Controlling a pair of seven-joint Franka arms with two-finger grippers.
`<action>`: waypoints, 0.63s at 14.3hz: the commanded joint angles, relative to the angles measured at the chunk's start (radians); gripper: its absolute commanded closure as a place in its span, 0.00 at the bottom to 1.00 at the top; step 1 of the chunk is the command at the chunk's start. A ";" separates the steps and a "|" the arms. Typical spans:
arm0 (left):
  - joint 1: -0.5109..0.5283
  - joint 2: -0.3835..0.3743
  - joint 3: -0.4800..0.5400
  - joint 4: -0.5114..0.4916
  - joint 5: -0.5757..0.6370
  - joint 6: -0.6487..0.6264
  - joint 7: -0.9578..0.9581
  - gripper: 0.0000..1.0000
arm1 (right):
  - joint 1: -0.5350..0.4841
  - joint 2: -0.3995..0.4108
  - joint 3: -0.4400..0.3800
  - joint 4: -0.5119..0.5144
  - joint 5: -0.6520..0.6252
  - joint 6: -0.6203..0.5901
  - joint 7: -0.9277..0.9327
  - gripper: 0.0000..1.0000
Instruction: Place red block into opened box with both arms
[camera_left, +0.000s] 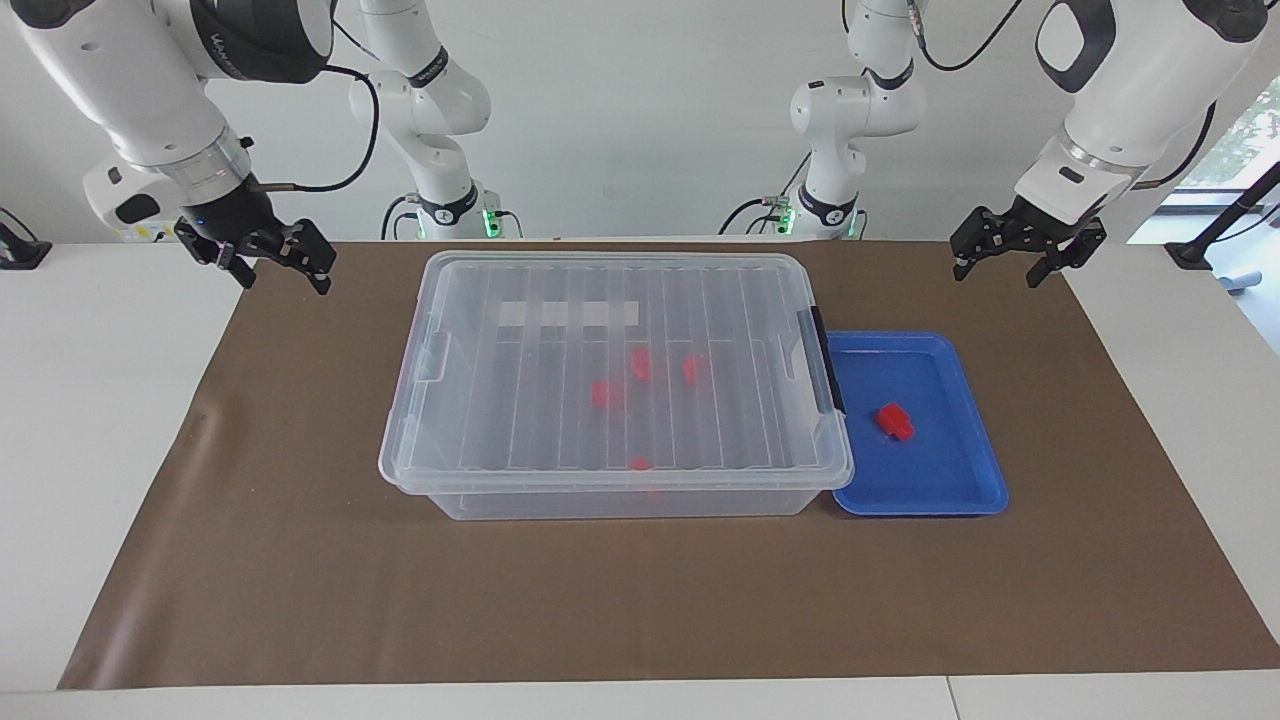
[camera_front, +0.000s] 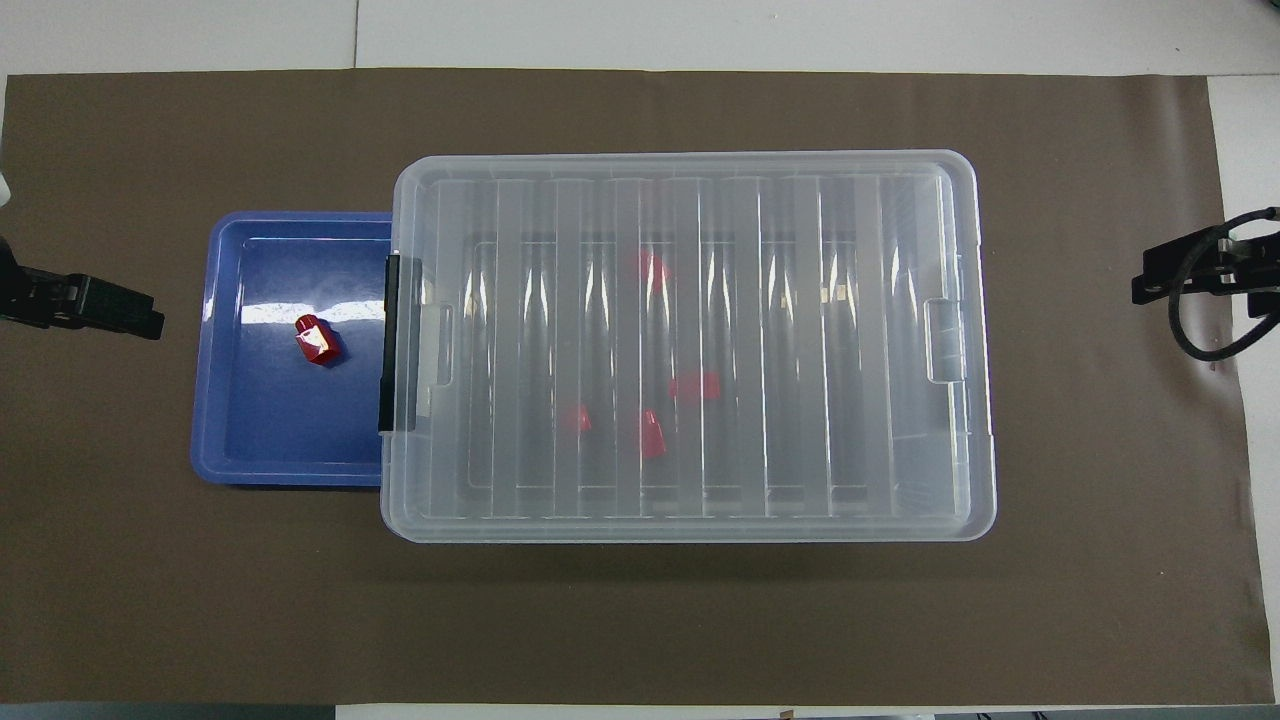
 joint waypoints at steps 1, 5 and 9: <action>-0.004 -0.017 -0.005 -0.013 0.021 -0.011 -0.009 0.00 | -0.004 -0.008 0.003 -0.009 0.002 0.006 -0.026 0.00; -0.002 -0.020 -0.005 -0.014 0.021 -0.013 -0.007 0.00 | -0.004 -0.014 0.005 -0.033 0.003 0.024 -0.022 0.00; -0.001 -0.020 -0.004 -0.014 0.021 -0.011 -0.007 0.00 | 0.055 -0.067 0.015 -0.174 0.012 0.163 0.049 0.00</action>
